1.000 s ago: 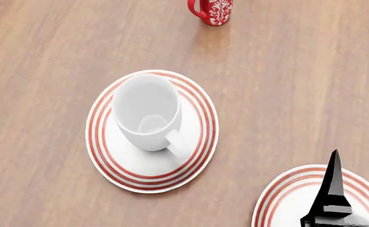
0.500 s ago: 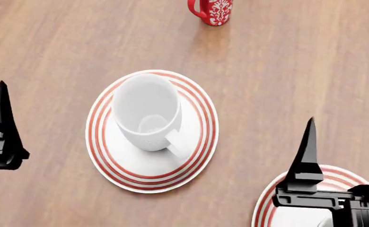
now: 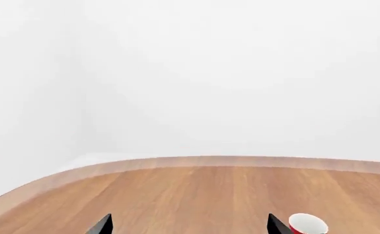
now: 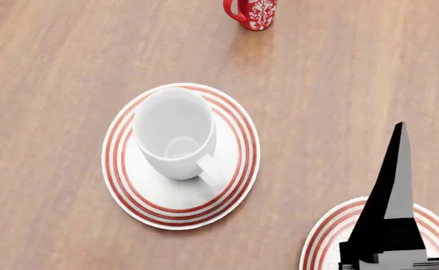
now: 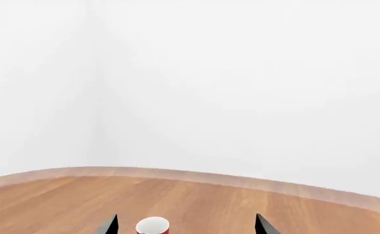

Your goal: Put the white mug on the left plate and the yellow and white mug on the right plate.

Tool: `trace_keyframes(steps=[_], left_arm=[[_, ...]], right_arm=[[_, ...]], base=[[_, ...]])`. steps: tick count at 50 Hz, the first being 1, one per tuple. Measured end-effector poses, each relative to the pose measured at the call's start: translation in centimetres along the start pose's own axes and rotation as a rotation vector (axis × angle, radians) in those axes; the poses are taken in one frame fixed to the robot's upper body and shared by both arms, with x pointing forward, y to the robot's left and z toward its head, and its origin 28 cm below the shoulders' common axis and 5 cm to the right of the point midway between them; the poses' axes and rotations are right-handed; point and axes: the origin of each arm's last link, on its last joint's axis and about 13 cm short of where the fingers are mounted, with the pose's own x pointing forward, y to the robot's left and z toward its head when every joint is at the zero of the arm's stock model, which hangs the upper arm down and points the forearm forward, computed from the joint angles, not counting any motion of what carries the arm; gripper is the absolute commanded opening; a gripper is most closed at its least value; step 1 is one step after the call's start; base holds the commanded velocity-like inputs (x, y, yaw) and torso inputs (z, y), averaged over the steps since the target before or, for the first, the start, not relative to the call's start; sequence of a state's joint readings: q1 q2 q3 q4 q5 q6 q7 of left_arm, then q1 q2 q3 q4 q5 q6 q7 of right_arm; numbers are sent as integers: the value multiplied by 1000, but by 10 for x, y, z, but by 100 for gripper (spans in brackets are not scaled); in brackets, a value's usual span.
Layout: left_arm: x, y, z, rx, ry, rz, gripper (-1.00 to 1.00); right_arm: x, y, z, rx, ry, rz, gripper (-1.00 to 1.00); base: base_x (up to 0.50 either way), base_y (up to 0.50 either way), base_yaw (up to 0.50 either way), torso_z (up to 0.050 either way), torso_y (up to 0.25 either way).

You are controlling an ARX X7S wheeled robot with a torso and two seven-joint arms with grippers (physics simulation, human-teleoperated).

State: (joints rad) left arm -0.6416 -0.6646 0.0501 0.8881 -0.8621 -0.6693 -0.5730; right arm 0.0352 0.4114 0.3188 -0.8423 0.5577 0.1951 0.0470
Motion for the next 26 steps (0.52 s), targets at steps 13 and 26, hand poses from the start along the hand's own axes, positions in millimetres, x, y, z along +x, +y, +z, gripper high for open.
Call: trace_keyframes(steps=[13, 26], left_arm=[[-1, -1, 15, -8, -57, -38, 100], [-3, -2, 21, -9, -85, -64, 100]], right_arm=[[-9, 5, 22, -67, -120, 27, 100], [-15, 8, 27, -93, -178, 45, 100]], base=[[0, 0, 0, 0, 0], [0, 0, 0, 0, 0]])
